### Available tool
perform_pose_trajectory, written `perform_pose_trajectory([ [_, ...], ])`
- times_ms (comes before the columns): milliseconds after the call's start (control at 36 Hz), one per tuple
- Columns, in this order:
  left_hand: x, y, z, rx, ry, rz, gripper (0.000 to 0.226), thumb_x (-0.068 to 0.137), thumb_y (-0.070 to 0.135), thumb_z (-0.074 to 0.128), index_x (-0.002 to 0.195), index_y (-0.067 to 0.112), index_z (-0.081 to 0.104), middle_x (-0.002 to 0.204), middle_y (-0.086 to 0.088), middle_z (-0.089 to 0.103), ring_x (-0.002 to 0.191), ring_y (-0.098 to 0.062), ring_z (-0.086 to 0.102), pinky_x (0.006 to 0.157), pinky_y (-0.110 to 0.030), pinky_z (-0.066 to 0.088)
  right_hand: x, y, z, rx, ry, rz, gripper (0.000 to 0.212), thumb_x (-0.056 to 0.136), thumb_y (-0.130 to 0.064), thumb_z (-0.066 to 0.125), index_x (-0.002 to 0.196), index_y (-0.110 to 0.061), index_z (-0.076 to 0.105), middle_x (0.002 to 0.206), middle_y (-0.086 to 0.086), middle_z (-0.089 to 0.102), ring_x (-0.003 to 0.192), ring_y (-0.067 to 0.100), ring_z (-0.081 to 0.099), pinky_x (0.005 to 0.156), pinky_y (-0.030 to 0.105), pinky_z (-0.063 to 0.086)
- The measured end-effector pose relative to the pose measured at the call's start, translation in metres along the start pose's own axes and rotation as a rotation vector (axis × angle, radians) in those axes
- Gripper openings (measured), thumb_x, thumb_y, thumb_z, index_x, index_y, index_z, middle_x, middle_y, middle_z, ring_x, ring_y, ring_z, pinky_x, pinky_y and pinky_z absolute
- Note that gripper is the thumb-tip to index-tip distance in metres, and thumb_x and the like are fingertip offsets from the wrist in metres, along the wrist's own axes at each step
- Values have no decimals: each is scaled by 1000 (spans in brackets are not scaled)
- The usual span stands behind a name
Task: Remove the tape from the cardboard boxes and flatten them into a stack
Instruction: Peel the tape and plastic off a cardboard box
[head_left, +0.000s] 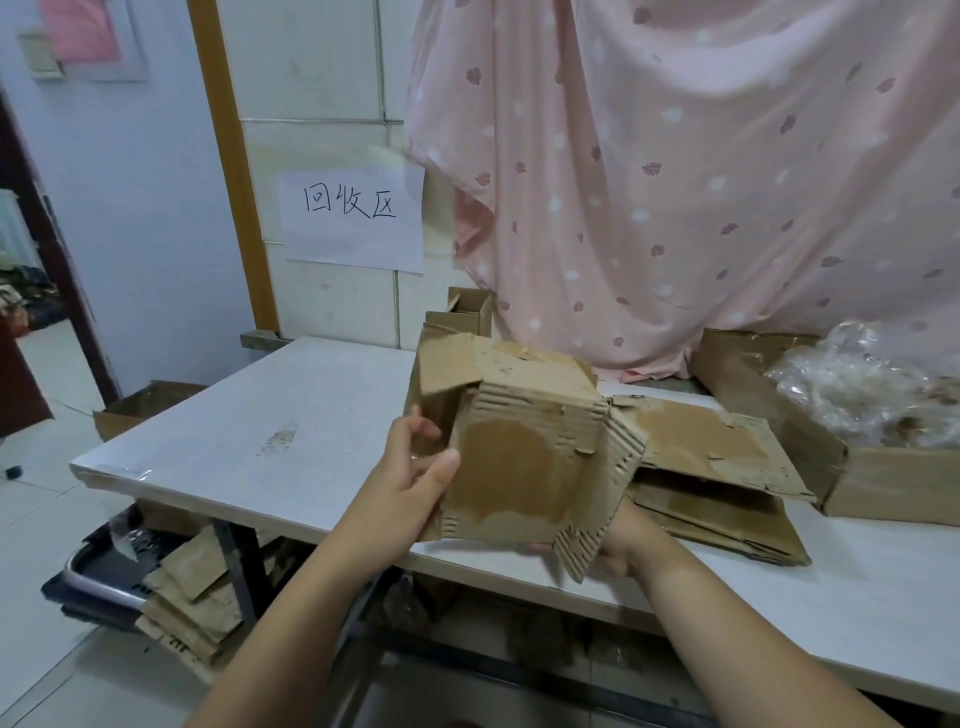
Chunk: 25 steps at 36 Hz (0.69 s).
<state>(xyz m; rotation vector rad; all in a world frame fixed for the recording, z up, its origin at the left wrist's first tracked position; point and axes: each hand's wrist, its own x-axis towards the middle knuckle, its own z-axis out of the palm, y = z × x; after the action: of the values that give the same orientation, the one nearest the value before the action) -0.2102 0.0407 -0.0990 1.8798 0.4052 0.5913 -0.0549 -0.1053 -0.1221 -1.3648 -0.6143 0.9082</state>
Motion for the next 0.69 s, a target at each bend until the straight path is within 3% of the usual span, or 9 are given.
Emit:
perform_pose_trajectory([
  [83, -2, 3, -1, 6, -42, -14, 52, 83, 50, 45, 131, 31, 37, 154, 11, 20, 95, 12, 56, 70, -6, 46, -1, 0, 4, 24, -7, 30, 22, 95, -3, 48, 108, -17, 60, 102, 7, 67, 82, 25, 70, 67, 40, 60],
  [167, 2, -3, -7, -10, -76, -35, 72, 72, 61, 63, 136, 35, 44, 151, 25, 21, 109, -2, 58, 89, -20, 48, -2, 1, 1, 63, -24, 42, 20, 97, -6, 44, 105, -15, 60, 96, 10, 69, 81, 27, 70, 68, 40, 60],
  [250, 4, -5, -8, -134, 3, -60, 34, 80, 31, 73, 113, 29, 63, 118, 10, 67, 101, -14, 67, 84, -28, 54, -1, 2, 0, 155, 32, 76, 23, 101, -15, 37, 108, -10, 59, 94, 15, 70, 78, 30, 71, 66, 42, 60],
  [333, 6, -4, -7, -131, 88, -45, 22, 84, 15, 69, 101, 27, 63, 96, 8, 73, 92, -12, 69, 72, -22, 55, 5, 4, -1, 187, 137, 108, 30, 102, -22, 34, 105, -7, 60, 89, 16, 73, 82, 33, 70, 77, 48, 56],
  [389, 6, -5, -7, -117, 99, -24, 23, 82, 27, 71, 98, 41, 62, 118, 7, 64, 110, -16, 61, 89, -34, 53, 6, 2, 0, 185, 162, 116, 32, 102, -22, 34, 103, -6, 62, 92, 17, 72, 86, 34, 68, 83, 49, 54],
  [444, 5, -5, -7, -78, 128, -16, 17, 76, 56, 66, 92, 60, 60, 148, 8, 35, 130, -17, 43, 105, -44, 40, 6, 0, 0, 152, 163, 107, 30, 101, -20, 36, 105, -6, 62, 95, 17, 71, 89, 33, 67, 86, 49, 54],
  [500, 4, -3, -6, -89, 170, -49, 32, 77, 73, 46, 103, 57, 56, 155, 9, 20, 133, -15, 38, 108, -39, 35, 6, -3, 0, 129, 151, 91, 27, 100, -17, 39, 107, -5, 62, 95, 17, 71, 88, 32, 67, 86, 48, 54],
  [583, 6, -3, -5, -167, 205, -128, 80, 69, 74, 30, 135, 32, 42, 136, 8, 49, 108, -4, 55, 88, -27, 42, 7, -5, 1, 92, 142, 64, 22, 98, -12, 45, 111, -4, 61, 95, 17, 72, 80, 27, 69, 77, 40, 57],
  [694, 6, -6, -6, -269, 201, -204, 38, 88, 54, 47, 102, 25, 68, 101, 4, 73, 92, -13, 69, 82, -31, 51, 4, -6, 2, 149, 121, 9, 22, 98, -7, 44, 110, -12, 62, 91, 11, 74, 78, 24, 71, 72, 36, 58],
])
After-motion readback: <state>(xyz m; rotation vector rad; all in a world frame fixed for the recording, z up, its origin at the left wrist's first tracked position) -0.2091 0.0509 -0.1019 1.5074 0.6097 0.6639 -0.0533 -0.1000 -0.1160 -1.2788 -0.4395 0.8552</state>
